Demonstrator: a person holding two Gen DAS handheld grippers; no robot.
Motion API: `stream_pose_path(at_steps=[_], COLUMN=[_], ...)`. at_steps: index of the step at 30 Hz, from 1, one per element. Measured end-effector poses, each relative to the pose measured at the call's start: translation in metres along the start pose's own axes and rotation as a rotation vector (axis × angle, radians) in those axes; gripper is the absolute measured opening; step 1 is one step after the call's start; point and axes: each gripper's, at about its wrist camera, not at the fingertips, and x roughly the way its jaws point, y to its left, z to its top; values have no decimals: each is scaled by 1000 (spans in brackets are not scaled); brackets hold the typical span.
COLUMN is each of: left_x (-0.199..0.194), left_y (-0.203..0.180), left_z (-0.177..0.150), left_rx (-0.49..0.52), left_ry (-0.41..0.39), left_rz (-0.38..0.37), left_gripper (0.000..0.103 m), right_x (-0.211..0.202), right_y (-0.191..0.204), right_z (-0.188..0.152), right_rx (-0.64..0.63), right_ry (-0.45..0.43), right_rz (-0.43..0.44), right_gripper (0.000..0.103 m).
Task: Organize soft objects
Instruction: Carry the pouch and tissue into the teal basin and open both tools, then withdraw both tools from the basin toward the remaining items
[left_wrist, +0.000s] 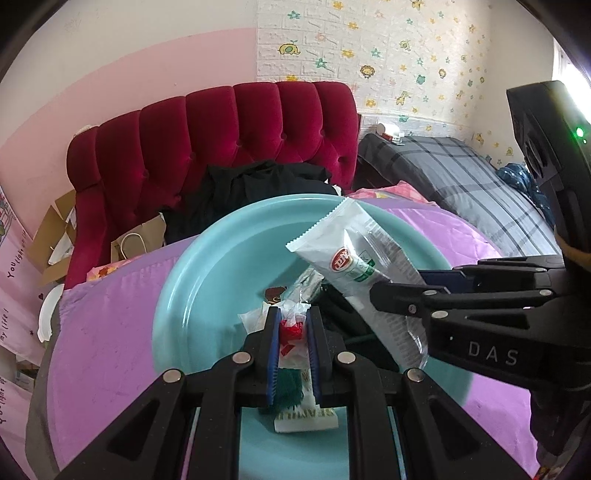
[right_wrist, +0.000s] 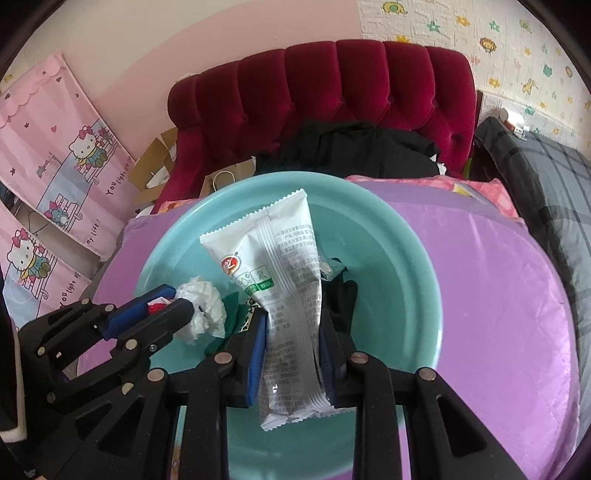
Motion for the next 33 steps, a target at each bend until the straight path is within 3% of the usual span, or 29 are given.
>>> stream_pose_path(at_steps=[13, 20, 23, 24, 25, 27, 29, 30, 31, 33], left_x=[40, 33, 29, 28, 27, 23, 18, 17, 15, 11], left_y=[4, 2, 0, 0, -1, -1, -2, -2, -2, -3], left_z=[-8, -8, -8, -8, -9, -12, -15, -16, -18, -20], left_rx=[-5, 8, 6, 7, 6, -4, -4, -4, -10, -21], left_ry=[34, 21, 19, 17, 16, 15, -5, -7, -4, -5], left_rz=[26, 38, 53, 67, 72, 69, 82, 88, 93, 94], left_gripper=[15, 16, 26, 42, 65, 89, 97, 103, 103, 103], right_x=[52, 48, 40, 37, 34, 29, 25, 24, 22, 18], right_y=[-8, -12, -9, -7, -5, -1, 2, 3, 4, 5], right_z=[5, 4, 7, 8, 9, 9, 8, 8, 7, 4], right_rx=[52, 74, 58, 53, 48, 32, 12, 8, 3, 2], right_ry=[80, 64, 34, 28, 19, 5, 1, 0, 2, -5], right_rz=[26, 53, 31, 31, 24, -1, -42, -48, -56, -61], right_gripper=[28, 33, 42, 47, 50, 54, 60, 68, 74, 95])
